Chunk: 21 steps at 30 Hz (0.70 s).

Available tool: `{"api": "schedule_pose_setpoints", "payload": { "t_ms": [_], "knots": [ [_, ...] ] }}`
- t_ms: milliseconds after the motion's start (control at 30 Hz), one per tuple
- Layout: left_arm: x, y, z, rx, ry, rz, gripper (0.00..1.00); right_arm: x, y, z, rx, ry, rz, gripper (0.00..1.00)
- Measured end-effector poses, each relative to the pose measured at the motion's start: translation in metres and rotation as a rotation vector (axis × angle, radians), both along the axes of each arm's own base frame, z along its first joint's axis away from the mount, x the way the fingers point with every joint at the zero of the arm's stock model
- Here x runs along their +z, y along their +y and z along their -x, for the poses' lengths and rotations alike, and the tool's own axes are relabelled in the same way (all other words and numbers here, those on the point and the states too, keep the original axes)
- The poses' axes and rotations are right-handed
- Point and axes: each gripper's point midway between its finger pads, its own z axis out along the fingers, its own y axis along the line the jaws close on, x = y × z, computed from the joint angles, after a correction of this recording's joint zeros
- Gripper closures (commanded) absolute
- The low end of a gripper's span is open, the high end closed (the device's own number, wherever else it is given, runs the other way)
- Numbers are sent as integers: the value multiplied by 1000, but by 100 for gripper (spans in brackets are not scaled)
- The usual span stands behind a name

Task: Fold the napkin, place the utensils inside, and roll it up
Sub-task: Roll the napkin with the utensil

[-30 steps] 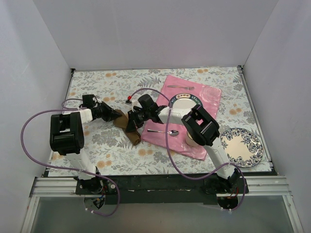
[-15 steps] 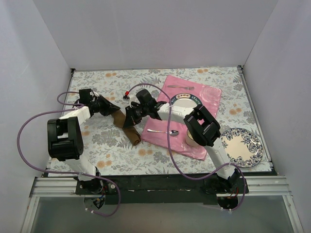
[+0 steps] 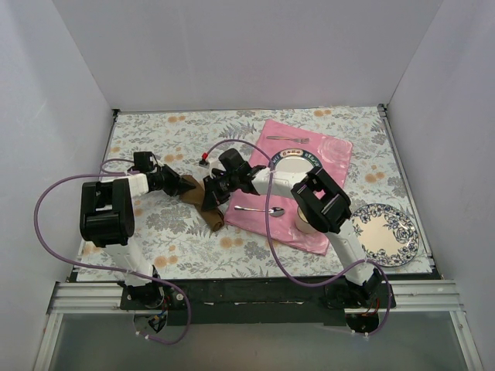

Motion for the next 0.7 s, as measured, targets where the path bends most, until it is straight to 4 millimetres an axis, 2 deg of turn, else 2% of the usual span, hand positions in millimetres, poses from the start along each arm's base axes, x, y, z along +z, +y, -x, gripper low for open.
{"api": "schedule_pose_setpoints", "payload": {
  "t_ms": [133,333,400,533,700],
  "knots": [
    [0,1,-1,-3,-6,-9,100,5,-2,5,8,-5,6,90],
    [0,1,-1,-9,-8,-15,100,24,-21,29,23,-8,0,90],
    [0,1,-1,-11,-10,-16,100,22,-26,35,25,-7,1,91],
    [-1,1,0,-15,-12,-22,100,6,-34,47,33,21,36,91],
    [3,4,-3,-24,-9,-50,98,4,-34,49,34,21,39,92]
  ]
}}
